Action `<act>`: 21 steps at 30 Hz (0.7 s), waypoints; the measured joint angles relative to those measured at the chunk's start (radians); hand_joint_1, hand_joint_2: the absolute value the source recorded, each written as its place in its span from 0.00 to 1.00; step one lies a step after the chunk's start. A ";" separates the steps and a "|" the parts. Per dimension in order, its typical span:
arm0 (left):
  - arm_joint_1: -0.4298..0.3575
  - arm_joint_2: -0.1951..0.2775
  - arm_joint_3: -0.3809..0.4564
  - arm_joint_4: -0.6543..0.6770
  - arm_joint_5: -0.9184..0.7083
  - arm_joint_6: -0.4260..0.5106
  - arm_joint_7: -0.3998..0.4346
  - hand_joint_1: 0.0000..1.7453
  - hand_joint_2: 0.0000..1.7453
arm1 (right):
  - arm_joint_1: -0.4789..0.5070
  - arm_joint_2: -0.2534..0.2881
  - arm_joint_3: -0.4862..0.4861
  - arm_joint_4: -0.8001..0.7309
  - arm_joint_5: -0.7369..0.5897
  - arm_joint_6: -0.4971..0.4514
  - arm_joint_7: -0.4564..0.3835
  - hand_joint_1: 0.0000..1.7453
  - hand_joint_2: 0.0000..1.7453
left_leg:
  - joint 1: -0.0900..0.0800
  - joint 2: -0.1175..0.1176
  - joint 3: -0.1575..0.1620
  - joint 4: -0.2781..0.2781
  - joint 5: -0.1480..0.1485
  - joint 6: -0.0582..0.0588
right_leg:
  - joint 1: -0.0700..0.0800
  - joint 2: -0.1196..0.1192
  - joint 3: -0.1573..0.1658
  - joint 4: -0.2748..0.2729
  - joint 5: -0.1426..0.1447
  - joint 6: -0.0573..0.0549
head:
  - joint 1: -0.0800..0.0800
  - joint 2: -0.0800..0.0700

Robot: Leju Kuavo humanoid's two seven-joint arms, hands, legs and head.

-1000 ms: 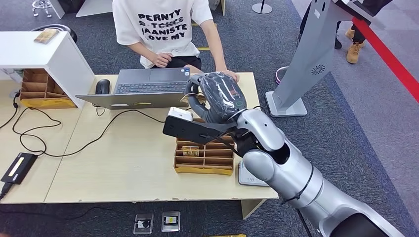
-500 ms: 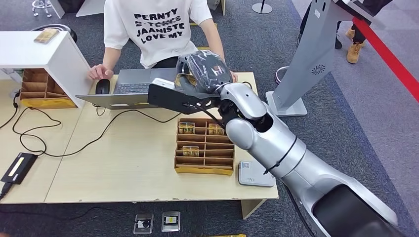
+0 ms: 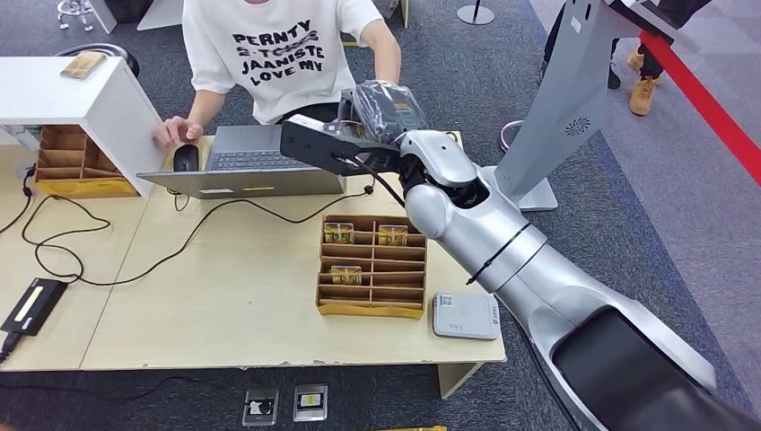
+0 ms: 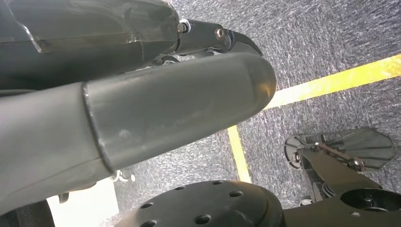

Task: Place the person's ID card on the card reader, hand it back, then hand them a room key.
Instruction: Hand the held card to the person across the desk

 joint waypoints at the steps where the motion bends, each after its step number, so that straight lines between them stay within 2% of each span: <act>1: 0.000 0.000 0.000 0.000 -0.002 -0.001 0.000 0.00 0.00 | -0.002 0.001 0.000 0.013 0.000 0.000 0.003 1.00 1.00 | 0.000 0.000 0.000 0.000 0.000 0.000 | 0.000 0.000 0.000 0.000 0.000 0.000 | 0.000 0.000; 16: 0.000 0.000 -0.004 0.000 -0.029 -0.013 0.000 0.00 0.00 | -0.008 -0.013 -0.002 0.081 0.006 0.002 0.041 1.00 1.00 | 0.000 0.000 0.001 0.000 0.000 0.000 | 0.000 0.000 0.000 0.000 0.000 0.000 | 0.000 0.000; 17: 0.000 0.000 -0.006 0.000 -0.029 -0.013 0.000 0.00 0.00 | -0.008 -0.014 -0.002 0.083 0.008 0.003 0.041 0.95 1.00 | 0.000 0.000 0.001 0.000 0.000 0.000 | 0.000 0.000 0.000 0.000 0.000 0.000 | 0.000 0.000; 20: 0.000 0.000 -0.012 0.000 -0.029 -0.014 0.000 0.00 0.00 | -0.008 -0.018 -0.002 0.089 0.011 0.004 0.043 0.20 1.00 | 0.000 0.000 0.000 0.000 0.000 0.000 | 0.000 0.000 0.000 0.000 0.000 0.000 | 0.000 0.000; 21: 0.000 0.000 -0.014 0.000 -0.029 -0.014 0.000 0.00 0.00 | -0.008 -0.018 -0.002 0.091 0.013 0.004 0.045 0.00 1.00 | 0.000 0.000 0.000 0.000 0.000 0.000 | 0.000 0.000 0.000 0.000 0.000 0.000 | 0.000 0.000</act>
